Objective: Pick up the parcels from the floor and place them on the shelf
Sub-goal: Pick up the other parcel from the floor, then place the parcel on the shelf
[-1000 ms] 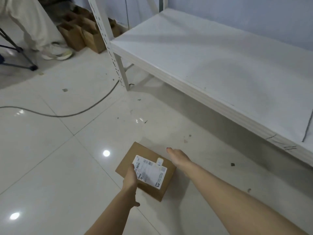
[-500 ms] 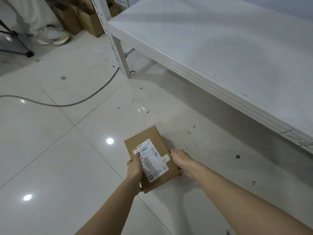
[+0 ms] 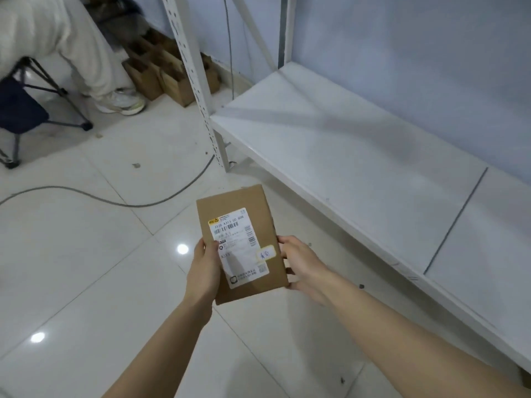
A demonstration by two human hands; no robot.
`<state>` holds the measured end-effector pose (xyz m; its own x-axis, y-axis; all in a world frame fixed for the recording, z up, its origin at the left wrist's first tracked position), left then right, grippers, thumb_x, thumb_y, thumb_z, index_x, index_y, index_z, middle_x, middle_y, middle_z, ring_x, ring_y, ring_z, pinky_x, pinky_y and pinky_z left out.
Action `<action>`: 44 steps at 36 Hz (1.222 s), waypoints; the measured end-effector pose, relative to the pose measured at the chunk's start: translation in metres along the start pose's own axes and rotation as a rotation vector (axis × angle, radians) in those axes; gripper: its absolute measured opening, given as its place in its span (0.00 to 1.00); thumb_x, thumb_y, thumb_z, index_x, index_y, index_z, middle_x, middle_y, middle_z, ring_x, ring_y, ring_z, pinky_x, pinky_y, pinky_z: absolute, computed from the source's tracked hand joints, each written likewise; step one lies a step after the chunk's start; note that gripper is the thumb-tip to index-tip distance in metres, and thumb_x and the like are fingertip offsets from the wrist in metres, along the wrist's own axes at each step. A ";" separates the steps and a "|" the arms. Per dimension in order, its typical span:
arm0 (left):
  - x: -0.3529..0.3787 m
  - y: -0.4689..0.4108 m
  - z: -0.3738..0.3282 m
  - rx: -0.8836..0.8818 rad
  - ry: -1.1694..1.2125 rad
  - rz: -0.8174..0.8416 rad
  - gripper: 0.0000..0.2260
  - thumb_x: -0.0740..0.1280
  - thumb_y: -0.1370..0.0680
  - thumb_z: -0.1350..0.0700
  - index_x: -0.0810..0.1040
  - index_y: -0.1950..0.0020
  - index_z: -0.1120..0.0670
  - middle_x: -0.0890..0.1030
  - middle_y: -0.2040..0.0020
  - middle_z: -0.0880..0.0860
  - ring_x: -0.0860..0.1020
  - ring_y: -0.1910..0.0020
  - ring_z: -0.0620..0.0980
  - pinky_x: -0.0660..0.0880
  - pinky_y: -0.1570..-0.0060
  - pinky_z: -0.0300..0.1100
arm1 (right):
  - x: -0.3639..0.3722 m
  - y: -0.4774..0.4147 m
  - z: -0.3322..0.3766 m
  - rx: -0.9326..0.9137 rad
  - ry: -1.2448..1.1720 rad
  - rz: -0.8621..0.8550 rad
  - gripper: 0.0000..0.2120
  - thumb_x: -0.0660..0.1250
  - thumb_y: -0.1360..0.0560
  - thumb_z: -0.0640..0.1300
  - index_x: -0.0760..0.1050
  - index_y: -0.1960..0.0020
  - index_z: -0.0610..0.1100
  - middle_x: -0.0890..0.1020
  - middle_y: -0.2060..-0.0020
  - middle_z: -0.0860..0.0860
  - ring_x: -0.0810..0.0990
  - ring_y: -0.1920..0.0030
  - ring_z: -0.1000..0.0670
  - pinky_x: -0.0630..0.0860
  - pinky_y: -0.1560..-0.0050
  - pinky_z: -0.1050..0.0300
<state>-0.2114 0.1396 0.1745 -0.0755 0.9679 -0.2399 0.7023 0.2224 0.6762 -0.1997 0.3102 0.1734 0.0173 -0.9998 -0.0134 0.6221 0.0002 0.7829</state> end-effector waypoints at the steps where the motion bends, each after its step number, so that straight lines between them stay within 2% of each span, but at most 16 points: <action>1: -0.007 0.013 -0.014 0.019 0.003 0.001 0.17 0.50 0.19 0.42 0.69 0.35 0.43 0.79 0.42 0.49 0.77 0.46 0.53 0.72 0.56 0.50 | 0.001 0.016 0.013 -0.011 -0.010 0.001 0.15 0.54 0.20 0.48 0.71 0.36 0.53 0.83 0.50 0.51 0.79 0.52 0.49 0.76 0.55 0.53; 5: -0.037 0.072 -0.077 0.068 0.047 -0.001 0.15 0.52 0.21 0.42 0.73 0.39 0.40 0.81 0.48 0.44 0.79 0.49 0.48 0.75 0.53 0.50 | 0.003 0.084 0.069 -0.056 -0.021 -0.002 0.14 0.53 0.20 0.45 0.71 0.39 0.54 0.82 0.54 0.53 0.79 0.53 0.49 0.76 0.52 0.51; 9: -0.071 0.133 -0.151 0.151 0.086 -0.030 0.15 0.52 0.20 0.43 0.72 0.38 0.42 0.80 0.50 0.42 0.77 0.52 0.43 0.72 0.62 0.43 | 0.003 0.159 0.137 -0.124 -0.013 0.015 0.11 0.55 0.21 0.46 0.74 0.45 0.54 0.83 0.56 0.52 0.80 0.52 0.47 0.78 0.47 0.45; 11: -0.088 0.165 -0.191 0.206 0.095 -0.049 0.15 0.53 0.20 0.45 0.71 0.36 0.44 0.79 0.48 0.44 0.76 0.51 0.43 0.74 0.55 0.48 | 0.001 0.197 0.176 -0.173 -0.001 0.020 0.11 0.55 0.22 0.45 0.75 0.46 0.53 0.83 0.55 0.51 0.81 0.52 0.46 0.78 0.46 0.45; 13: -0.103 0.199 -0.232 0.264 0.103 -0.058 0.13 0.55 0.20 0.46 0.71 0.37 0.44 0.79 0.46 0.44 0.75 0.49 0.40 0.74 0.48 0.51 | -0.002 0.237 0.215 -0.223 0.011 0.018 0.13 0.55 0.23 0.43 0.75 0.46 0.54 0.84 0.53 0.50 0.81 0.52 0.46 0.79 0.47 0.46; 16: -0.123 0.252 -0.294 0.366 0.134 -0.056 0.08 0.55 0.19 0.46 0.72 0.44 0.41 0.78 0.48 0.41 0.75 0.49 0.39 0.73 0.50 0.50 | -0.005 0.299 0.272 -0.307 0.006 0.027 0.15 0.54 0.23 0.41 0.75 0.44 0.54 0.83 0.54 0.49 0.80 0.55 0.47 0.77 0.54 0.50; 19: -0.141 0.308 -0.357 0.457 0.164 -0.041 0.06 0.55 0.19 0.47 0.72 0.50 0.39 0.78 0.50 0.40 0.74 0.51 0.37 0.74 0.52 0.48 | -0.009 0.365 0.326 -0.408 0.019 0.034 0.16 0.53 0.22 0.40 0.74 0.43 0.54 0.84 0.54 0.49 0.82 0.54 0.48 0.79 0.55 0.52; 22: -0.157 0.363 -0.411 0.549 0.197 -0.016 0.07 0.55 0.19 0.48 0.73 0.47 0.39 0.79 0.48 0.42 0.75 0.50 0.38 0.73 0.58 0.44 | -0.012 0.431 0.372 -0.490 0.033 0.017 0.17 0.53 0.22 0.39 0.74 0.42 0.55 0.85 0.52 0.49 0.82 0.49 0.47 0.81 0.53 0.51; 26: -0.180 0.430 -0.466 0.666 0.218 -0.008 0.09 0.55 0.19 0.47 0.71 0.41 0.40 0.79 0.46 0.45 0.76 0.48 0.41 0.72 0.57 0.42 | -0.016 0.513 0.421 -0.603 0.049 0.020 0.17 0.54 0.22 0.39 0.74 0.41 0.56 0.85 0.49 0.47 0.82 0.45 0.45 0.80 0.48 0.48; 31: -0.201 0.500 -0.516 0.794 0.228 0.047 0.08 0.56 0.19 0.44 0.71 0.43 0.36 0.78 0.45 0.40 0.74 0.47 0.38 0.73 0.48 0.47 | -0.025 0.591 0.461 -0.718 0.083 -0.010 0.19 0.54 0.22 0.39 0.74 0.39 0.57 0.85 0.48 0.49 0.81 0.44 0.43 0.80 0.45 0.45; 34: -0.209 0.531 -0.532 0.848 0.247 0.076 0.07 0.56 0.19 0.44 0.72 0.46 0.33 0.79 0.46 0.39 0.75 0.43 0.42 0.73 0.39 0.53 | -0.026 0.624 0.474 -0.759 0.091 -0.038 0.20 0.54 0.22 0.38 0.74 0.39 0.56 0.84 0.48 0.49 0.81 0.45 0.44 0.81 0.49 0.46; 37: -0.218 0.554 -0.540 0.896 0.253 0.077 0.10 0.55 0.19 0.45 0.73 0.42 0.36 0.80 0.46 0.39 0.75 0.41 0.42 0.72 0.39 0.51 | -0.025 0.650 0.482 -0.793 0.090 -0.052 0.19 0.54 0.22 0.38 0.74 0.39 0.56 0.84 0.47 0.49 0.81 0.46 0.45 0.81 0.51 0.48; 40: -0.224 0.572 -0.545 0.936 0.259 0.082 0.14 0.55 0.19 0.46 0.73 0.36 0.41 0.81 0.44 0.42 0.76 0.41 0.44 0.71 0.36 0.55 | -0.023 0.671 0.486 -0.821 0.112 -0.068 0.17 0.55 0.21 0.39 0.74 0.40 0.56 0.82 0.45 0.49 0.81 0.46 0.45 0.81 0.51 0.48; 44: -0.228 0.590 -0.551 0.957 0.283 0.093 0.13 0.55 0.19 0.46 0.72 0.36 0.42 0.82 0.45 0.44 0.78 0.43 0.45 0.73 0.38 0.54 | -0.021 0.696 0.490 -0.857 0.145 -0.081 0.14 0.56 0.20 0.41 0.74 0.43 0.57 0.82 0.46 0.49 0.81 0.47 0.47 0.81 0.55 0.51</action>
<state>-0.1700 0.1146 1.0121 -0.0695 0.9966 0.0445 0.9785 0.0768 -0.1915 -0.1506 0.3202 1.0231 0.0111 -0.9847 -0.1737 0.9992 0.0043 0.0395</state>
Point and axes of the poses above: each hand's wrist, its own y-axis away from the middle knuckle, its own x-axis out of the palm, z = x × y, the point moved 5 cm from there along -y, towards the middle knuckle
